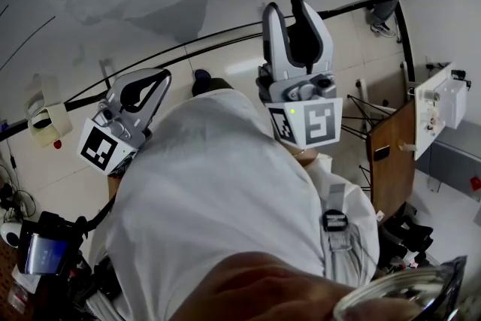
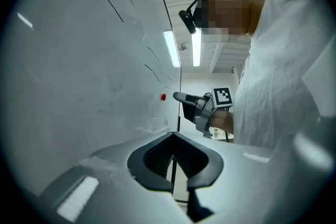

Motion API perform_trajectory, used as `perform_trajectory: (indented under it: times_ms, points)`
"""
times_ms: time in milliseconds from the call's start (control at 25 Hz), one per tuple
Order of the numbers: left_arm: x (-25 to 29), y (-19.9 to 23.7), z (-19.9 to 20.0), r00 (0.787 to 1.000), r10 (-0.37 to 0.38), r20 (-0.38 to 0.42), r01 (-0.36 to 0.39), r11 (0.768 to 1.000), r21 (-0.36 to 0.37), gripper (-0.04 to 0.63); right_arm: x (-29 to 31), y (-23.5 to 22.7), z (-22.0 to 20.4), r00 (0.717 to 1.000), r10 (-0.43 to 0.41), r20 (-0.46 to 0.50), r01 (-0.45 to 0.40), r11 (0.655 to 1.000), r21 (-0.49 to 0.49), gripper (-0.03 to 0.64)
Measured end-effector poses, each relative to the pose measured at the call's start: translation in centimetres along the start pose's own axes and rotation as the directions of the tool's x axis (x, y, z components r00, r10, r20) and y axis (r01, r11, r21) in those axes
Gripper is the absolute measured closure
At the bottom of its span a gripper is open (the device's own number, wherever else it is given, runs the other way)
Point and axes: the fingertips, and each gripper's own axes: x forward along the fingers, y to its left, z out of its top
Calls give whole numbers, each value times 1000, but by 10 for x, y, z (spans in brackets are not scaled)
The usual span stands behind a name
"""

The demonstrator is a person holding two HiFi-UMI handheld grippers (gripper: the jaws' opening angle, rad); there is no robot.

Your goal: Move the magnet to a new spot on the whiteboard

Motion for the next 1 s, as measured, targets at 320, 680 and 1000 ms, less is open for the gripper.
perform_trajectory:
  times_ms: [320,680,1000]
  points:
    - [-41,0,-28,1000,22,-20,-25,991,-134,593,-45,32,-15,997,0,-79,2,1000,21,489]
    - [-49,42,-3,989,149,7,-147,982,-114,592,-42,30,-37,995,44,-84,-37,996,81,491]
    - [-52,57,19,975,216,51,-208,969,-131,594,-27,29,-33,986,97,-134,-94,995,31,495]
